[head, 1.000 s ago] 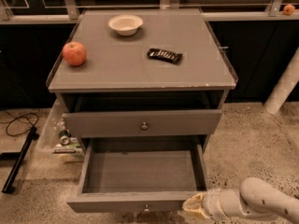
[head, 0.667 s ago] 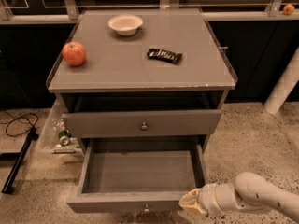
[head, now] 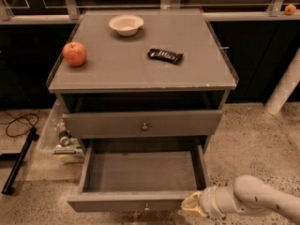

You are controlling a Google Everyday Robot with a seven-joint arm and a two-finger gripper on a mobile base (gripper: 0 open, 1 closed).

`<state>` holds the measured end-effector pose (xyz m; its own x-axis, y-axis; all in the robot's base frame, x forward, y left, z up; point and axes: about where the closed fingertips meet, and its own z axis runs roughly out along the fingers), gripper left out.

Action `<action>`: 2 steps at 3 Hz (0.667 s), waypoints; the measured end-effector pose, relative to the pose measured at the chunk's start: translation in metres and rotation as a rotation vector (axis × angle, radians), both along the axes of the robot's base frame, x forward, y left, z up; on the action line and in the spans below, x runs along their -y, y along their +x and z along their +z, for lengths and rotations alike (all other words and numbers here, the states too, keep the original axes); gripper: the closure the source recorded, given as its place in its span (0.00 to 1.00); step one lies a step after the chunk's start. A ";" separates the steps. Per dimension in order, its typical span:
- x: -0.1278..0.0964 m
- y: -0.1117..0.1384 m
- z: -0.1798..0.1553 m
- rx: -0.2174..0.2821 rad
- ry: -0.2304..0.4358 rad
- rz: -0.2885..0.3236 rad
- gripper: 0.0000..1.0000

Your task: Close middle drawer

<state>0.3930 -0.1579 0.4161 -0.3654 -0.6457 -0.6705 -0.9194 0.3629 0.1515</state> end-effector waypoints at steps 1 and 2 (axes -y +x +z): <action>0.000 0.000 0.000 0.000 0.000 0.000 0.81; 0.000 0.000 0.000 0.000 0.000 0.000 0.57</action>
Offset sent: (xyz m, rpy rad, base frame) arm -0.0001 0.0000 -0.0001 -0.0001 0.0001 -0.0001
